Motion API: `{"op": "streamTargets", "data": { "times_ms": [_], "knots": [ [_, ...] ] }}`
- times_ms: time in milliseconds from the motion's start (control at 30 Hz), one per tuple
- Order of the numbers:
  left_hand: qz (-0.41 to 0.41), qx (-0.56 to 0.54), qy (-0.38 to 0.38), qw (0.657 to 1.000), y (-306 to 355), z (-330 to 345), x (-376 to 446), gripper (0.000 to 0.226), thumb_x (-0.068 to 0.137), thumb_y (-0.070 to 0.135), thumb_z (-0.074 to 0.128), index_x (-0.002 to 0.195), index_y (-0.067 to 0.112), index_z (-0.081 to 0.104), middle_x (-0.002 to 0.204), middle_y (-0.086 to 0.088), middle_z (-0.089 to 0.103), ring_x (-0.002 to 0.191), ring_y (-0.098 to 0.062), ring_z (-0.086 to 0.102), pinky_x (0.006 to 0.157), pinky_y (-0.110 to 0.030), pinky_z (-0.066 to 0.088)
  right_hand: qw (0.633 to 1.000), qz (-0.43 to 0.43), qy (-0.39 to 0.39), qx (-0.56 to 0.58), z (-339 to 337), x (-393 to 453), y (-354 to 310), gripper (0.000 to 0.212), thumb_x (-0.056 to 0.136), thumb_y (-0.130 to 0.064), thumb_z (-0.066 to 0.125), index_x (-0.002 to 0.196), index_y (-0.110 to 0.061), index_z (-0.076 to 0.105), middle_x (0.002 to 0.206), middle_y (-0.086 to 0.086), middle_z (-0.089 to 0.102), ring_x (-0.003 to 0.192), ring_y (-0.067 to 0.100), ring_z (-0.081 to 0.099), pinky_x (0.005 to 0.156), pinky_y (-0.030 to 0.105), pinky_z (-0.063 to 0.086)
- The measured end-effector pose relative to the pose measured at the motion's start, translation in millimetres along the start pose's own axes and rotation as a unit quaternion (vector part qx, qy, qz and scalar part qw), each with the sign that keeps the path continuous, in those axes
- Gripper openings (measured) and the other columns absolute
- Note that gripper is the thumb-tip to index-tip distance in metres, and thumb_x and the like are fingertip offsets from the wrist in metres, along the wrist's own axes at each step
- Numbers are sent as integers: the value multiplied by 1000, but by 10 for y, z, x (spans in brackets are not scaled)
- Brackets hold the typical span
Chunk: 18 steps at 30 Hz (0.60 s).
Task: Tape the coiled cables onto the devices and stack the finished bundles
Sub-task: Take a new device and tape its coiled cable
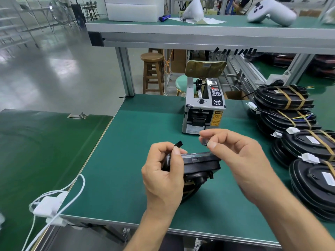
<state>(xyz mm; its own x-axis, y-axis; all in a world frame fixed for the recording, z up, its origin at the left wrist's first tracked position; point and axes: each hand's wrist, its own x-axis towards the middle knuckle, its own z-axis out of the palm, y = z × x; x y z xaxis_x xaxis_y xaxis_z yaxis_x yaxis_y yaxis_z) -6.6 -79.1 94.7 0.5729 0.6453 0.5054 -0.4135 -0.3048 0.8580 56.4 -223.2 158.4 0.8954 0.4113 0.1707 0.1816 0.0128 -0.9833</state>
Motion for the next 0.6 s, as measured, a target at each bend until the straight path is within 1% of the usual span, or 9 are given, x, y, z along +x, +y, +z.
{"op": "streamTargets", "data": {
  "times_ms": [100,167,233,300,333,433,500,567,600],
  "knots": [
    [0,2,-2,1000,-5,3,-20,3,100,33,60,98,32,61,89,10,78,83,-15,76,77,-24,58,987,50,-93,-120,-189,75,-99,19,93,-21,75,74,-20,72,117,-13,75,107,11,73,103,40,53],
    [-1,5,-1,1000,-11,5,-25,4,100,33,60,97,32,62,88,10,79,83,-16,77,76,-26,59,969,74,-143,-187,-245,127,-176,18,94,-22,74,76,-21,73,114,-15,75,105,5,73,101,40,53],
    [1,10,1,1000,-18,8,-23,5,101,32,60,96,30,62,88,10,79,83,-16,77,76,-23,58,952,91,-182,-228,-235,164,-232,15,90,-31,72,77,-23,74,111,-15,75,106,1,71,98,38,52],
    [3,16,3,1000,-20,13,-21,6,101,30,61,96,29,63,89,10,78,84,-15,77,75,-21,57,942,107,-192,-254,-208,188,-256,17,84,-37,71,80,-22,75,113,-21,73,107,8,72,101,42,54],
    [3,19,3,1000,-20,16,-21,6,101,30,61,96,28,63,89,10,78,84,-15,77,75,-21,57,940,113,-191,-258,-200,196,-256,17,85,-37,72,81,-21,76,113,-23,73,106,11,73,104,45,53],
    [1,20,1,1000,-25,10,-28,6,101,31,61,96,31,63,89,10,78,85,-16,77,75,-22,58,940,134,-192,-248,-183,208,-253,13,91,-24,74,80,-19,76,110,-22,75,103,7,73,107,45,52],
    [3,20,0,1000,-28,9,-30,5,101,31,61,96,32,62,89,10,78,85,-16,77,76,-23,58,940,140,-186,-247,-171,209,-253,12,90,-22,74,79,-18,77,109,-22,75,101,8,74,106,46,53],
    [4,20,1,1000,-28,13,-29,5,101,32,61,97,32,62,89,11,78,85,-15,77,76,-22,58,942,138,-176,-250,-147,203,-258,13,85,-28,75,80,-17,77,108,-23,75,100,13,75,104,49,55],
    [5,19,2,1000,-27,17,-29,5,101,32,61,97,32,62,88,11,78,85,-15,77,76,-21,57,942,137,-170,-253,-135,199,-264,17,81,-33,73,80,-17,77,107,-23,75,99,14,75,103,50,55]
  ]
}}
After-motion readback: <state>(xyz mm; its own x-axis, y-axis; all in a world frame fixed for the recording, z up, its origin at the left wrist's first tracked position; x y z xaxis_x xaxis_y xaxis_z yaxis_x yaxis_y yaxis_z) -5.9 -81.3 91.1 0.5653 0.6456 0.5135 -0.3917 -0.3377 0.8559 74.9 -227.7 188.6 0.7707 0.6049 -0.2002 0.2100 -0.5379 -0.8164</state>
